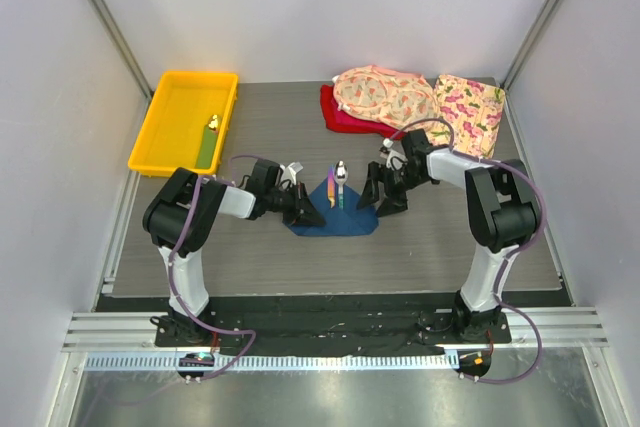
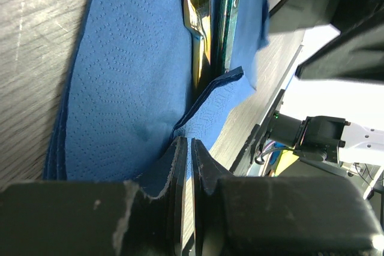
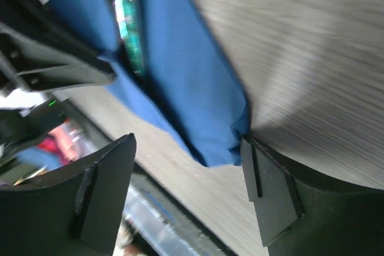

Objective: Place the utensils on the paper napkin and roll it up

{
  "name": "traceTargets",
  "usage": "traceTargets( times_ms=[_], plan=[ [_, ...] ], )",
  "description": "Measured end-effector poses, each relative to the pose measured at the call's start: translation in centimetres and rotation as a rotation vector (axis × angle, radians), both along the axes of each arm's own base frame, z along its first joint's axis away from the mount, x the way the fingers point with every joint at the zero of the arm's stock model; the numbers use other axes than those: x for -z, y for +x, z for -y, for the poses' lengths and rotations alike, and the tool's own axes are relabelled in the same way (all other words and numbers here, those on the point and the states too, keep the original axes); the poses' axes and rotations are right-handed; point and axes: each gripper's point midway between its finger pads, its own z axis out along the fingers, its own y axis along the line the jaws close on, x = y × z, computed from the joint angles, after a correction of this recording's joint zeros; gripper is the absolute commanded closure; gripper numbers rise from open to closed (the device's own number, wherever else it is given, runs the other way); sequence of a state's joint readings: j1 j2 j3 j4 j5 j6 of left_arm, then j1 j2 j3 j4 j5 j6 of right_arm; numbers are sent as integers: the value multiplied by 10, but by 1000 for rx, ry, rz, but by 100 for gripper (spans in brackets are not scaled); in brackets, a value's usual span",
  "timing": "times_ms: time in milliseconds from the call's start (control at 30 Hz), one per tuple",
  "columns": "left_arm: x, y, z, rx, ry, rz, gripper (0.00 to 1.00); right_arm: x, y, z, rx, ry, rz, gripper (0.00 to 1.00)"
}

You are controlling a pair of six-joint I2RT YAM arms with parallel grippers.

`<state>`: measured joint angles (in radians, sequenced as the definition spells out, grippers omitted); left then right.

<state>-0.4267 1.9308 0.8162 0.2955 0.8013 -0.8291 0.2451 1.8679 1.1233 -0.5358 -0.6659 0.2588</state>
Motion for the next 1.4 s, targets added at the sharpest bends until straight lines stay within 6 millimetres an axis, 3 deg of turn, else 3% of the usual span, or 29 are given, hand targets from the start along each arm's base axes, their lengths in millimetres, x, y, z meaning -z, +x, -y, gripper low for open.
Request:
traceTargets(
  times_ms=[167,467,667,867,1033,1400],
  plan=[
    [0,0,0,0,0,0,88,-1,-11,-18,-38,101,-65,33],
    [0,0,0,1,-1,0,87,-3,-19,-18,-17,183,-93,41],
    [0,0,0,1,-1,0,87,-12,-11,-13,52,239,-81,47],
    [0,0,0,1,-1,0,87,-16,-4,-12,83,244,-62,66],
    [0,0,0,1,-1,0,87,-16,-2,-12,93,239,-55,98],
    [0,0,0,1,-1,0,87,-33,5,-20,133,302,-39,99]
  ],
)
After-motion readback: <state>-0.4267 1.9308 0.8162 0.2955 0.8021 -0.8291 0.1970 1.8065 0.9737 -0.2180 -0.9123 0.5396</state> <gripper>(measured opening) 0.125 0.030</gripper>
